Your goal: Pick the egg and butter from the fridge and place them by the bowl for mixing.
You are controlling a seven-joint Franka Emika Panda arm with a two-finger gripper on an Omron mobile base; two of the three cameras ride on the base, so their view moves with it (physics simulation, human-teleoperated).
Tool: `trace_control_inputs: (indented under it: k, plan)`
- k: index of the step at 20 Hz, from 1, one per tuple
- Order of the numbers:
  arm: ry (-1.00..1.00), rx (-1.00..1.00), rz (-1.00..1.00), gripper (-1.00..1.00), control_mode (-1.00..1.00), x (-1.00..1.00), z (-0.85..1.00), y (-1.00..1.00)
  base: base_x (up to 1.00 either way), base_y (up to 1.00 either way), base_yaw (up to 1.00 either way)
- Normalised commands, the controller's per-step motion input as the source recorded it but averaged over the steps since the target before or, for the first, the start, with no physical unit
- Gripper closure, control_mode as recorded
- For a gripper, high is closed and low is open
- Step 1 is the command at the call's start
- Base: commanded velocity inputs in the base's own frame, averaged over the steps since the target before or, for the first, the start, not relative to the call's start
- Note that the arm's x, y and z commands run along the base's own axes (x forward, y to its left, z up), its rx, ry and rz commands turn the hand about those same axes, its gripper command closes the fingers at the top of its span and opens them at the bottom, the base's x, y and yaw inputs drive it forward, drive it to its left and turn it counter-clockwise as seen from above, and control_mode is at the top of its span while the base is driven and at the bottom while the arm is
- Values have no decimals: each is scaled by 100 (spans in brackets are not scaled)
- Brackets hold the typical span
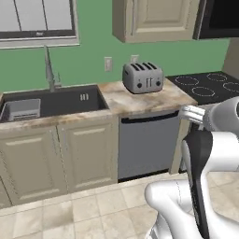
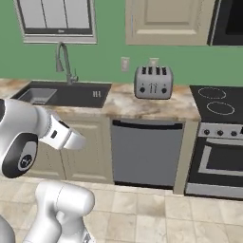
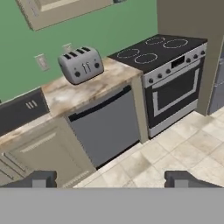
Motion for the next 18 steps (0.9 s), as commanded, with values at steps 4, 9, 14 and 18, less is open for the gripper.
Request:
trace_control_inputs:
  k: [4, 9, 14, 18]
  plan:
    - [0, 0, 0, -100, 100, 0, 0, 0, -30, -100, -39]
    - [0, 0, 0, -100, 100, 0, 0, 0, -28, -100, -33]
    - [0, 0, 0, -100, 100, 0, 0, 0, -40, -100, -30]
    - [0, 0, 0, -100, 100, 0, 0, 0, -71, -100, -27]
